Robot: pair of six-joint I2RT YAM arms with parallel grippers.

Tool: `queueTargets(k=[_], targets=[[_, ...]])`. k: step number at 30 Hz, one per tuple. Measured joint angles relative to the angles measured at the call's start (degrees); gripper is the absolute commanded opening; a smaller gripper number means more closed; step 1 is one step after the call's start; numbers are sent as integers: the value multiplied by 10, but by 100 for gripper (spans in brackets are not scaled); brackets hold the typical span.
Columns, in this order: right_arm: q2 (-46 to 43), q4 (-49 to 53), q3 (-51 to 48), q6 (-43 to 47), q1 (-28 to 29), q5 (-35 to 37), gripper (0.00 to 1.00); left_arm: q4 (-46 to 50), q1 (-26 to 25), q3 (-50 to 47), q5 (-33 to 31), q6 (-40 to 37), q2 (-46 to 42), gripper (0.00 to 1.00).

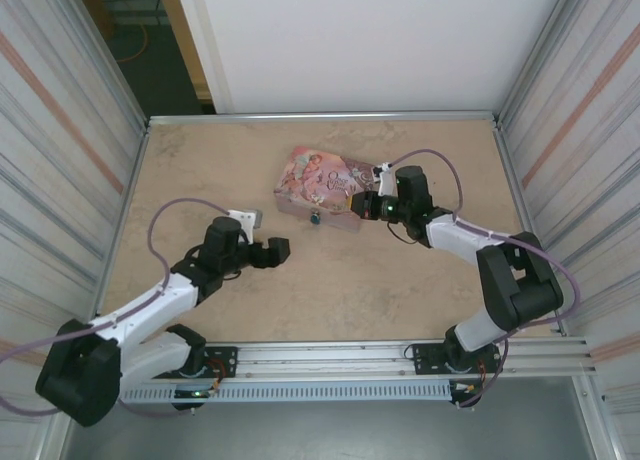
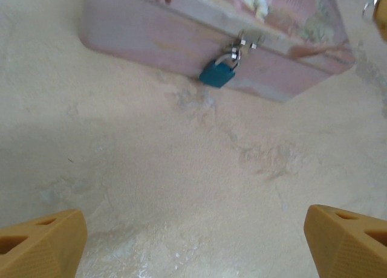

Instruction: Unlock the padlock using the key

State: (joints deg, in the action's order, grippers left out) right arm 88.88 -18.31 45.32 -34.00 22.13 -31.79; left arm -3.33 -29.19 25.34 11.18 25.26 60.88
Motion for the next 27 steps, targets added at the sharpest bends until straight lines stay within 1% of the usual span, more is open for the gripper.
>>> queueTargets(k=[6, 9, 18, 27], targets=[[35, -14, 12, -5, 0, -4, 0, -38, 0, 19, 40, -2, 82, 89], [47, -14, 17, -5, 0, -7, 0, -59, 0, 34, 49, -6, 115, 88], [64, -7, 21, -5, 0, -8, 0, -103, 0, 82, 62, -38, 205, 83], [62, -10, 16, -5, 7, 2, 0, -140, 0, 118, 74, -73, 266, 79]])
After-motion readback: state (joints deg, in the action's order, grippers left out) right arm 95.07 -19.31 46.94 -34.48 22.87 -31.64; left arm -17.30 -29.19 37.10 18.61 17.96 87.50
